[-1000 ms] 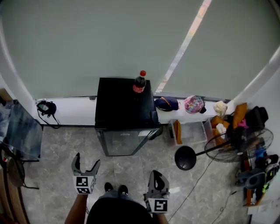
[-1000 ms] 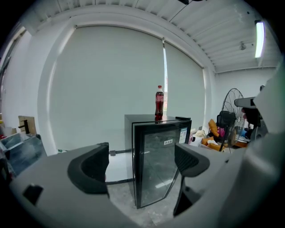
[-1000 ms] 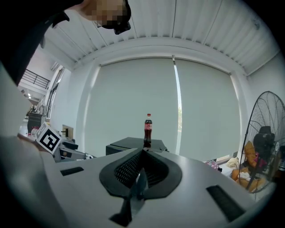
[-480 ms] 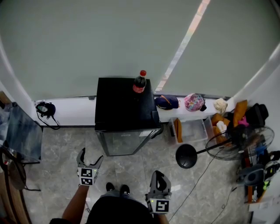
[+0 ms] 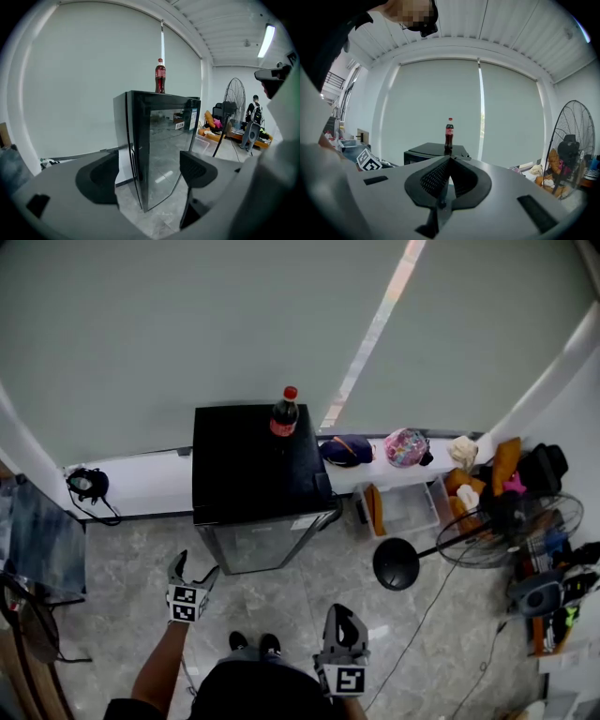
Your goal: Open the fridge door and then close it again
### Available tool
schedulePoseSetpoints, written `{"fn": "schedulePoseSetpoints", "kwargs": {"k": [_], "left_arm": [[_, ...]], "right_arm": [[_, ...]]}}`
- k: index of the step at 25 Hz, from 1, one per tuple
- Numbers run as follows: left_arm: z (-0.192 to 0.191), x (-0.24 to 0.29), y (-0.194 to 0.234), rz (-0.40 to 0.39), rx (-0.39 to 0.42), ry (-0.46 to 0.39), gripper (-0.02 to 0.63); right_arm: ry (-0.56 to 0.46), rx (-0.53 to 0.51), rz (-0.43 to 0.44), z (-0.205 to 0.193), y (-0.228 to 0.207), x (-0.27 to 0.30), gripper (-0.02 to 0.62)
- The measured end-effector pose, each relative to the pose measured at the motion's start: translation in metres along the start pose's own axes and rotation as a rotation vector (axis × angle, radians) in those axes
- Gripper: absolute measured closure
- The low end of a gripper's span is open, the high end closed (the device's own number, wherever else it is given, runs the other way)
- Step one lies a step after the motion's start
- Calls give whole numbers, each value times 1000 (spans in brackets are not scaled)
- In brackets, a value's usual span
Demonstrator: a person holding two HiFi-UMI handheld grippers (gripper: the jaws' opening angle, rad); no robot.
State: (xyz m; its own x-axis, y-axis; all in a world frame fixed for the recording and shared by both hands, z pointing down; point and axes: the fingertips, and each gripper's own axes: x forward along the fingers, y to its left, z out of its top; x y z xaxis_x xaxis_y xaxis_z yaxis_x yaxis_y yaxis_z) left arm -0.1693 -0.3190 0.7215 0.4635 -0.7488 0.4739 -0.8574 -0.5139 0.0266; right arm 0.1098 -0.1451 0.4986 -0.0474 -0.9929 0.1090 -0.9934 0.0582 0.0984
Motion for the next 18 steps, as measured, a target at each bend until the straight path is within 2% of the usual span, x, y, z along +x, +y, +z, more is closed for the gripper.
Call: {"fn": "schedulePoseSetpoints", "kwargs": {"k": [13,18], "left_arm": [[-37,58,24,7,8,152,223],[-49,73,27,-13,15,200,241]], "right_arm": [[19,3,-61,-3,-13,-12,589],[33,-7,-75,-5,-18,-18,589]]}}
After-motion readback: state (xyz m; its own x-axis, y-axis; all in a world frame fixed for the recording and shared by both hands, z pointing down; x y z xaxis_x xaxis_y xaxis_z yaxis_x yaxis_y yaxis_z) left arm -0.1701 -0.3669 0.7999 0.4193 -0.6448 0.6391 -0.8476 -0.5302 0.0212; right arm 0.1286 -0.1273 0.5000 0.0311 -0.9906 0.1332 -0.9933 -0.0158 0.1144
